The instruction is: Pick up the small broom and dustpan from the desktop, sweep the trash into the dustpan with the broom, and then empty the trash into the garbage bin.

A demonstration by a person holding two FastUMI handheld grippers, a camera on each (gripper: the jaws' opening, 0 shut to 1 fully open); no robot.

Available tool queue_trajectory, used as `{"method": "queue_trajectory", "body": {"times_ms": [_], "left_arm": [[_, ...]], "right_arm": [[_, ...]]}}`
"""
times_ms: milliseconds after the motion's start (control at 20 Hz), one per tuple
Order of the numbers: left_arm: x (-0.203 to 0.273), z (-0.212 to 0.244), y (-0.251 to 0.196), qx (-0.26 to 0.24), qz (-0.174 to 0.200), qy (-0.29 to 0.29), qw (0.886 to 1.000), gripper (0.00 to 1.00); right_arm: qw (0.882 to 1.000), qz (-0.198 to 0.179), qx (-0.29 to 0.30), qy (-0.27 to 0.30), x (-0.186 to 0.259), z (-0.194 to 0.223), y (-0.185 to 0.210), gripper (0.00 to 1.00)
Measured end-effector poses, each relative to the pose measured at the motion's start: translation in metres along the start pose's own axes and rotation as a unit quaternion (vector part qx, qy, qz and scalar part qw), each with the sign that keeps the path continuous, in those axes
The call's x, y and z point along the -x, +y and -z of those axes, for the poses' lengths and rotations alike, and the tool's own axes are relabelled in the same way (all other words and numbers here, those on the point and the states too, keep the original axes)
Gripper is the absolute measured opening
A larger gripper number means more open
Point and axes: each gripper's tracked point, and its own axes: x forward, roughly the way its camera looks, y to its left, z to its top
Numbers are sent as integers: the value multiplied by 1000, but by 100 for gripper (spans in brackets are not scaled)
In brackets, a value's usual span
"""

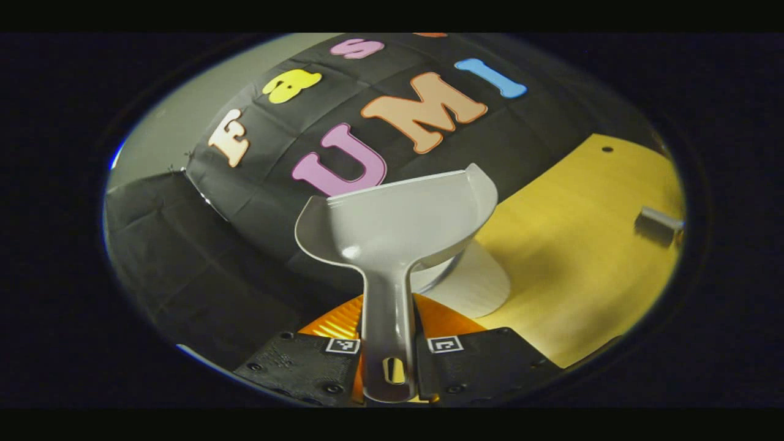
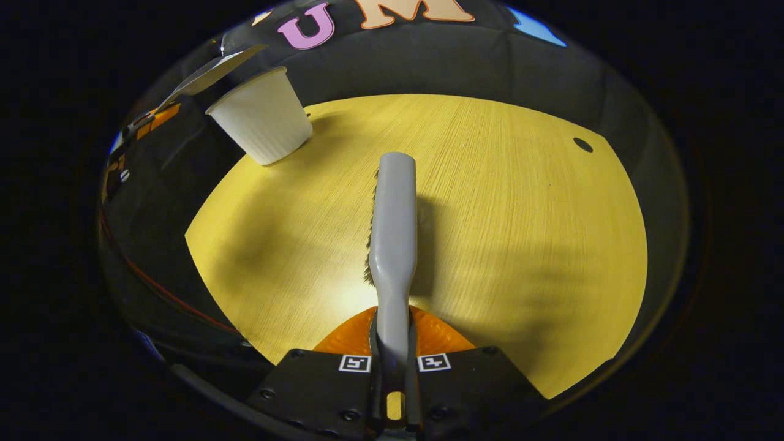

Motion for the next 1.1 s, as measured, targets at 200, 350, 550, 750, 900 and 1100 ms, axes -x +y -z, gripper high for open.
{"method": "queue_trajectory", "body": {"times_ms": [200, 350, 550, 750, 900, 1100], "left_arm": [[21, -16, -76, 62, 72, -23, 995, 25], [27, -14, -125, 87, 118, -19, 989, 27], [38, 8, -179, 100, 162, 4, 982, 24], [43, 55, -218, 106, 187, 57, 975, 25], [40, 95, -237, 107, 194, 104, 969, 26], [42, 133, -254, 113, 200, 148, 962, 26]], "right_arm": [[1000, 23, -10, -14, 8, 2, 9, 12], [999, 42, -18, -28, 13, 6, 18, 12], [997, 67, -12, -23, 10, 4, 20, 12], [997, 81, -7, -7, 4, 1, 21, 12], [995, 97, 1, 10, 9, -2, 23, 12], [991, 126, 20, 29, 8, -4, 28, 12]]}}
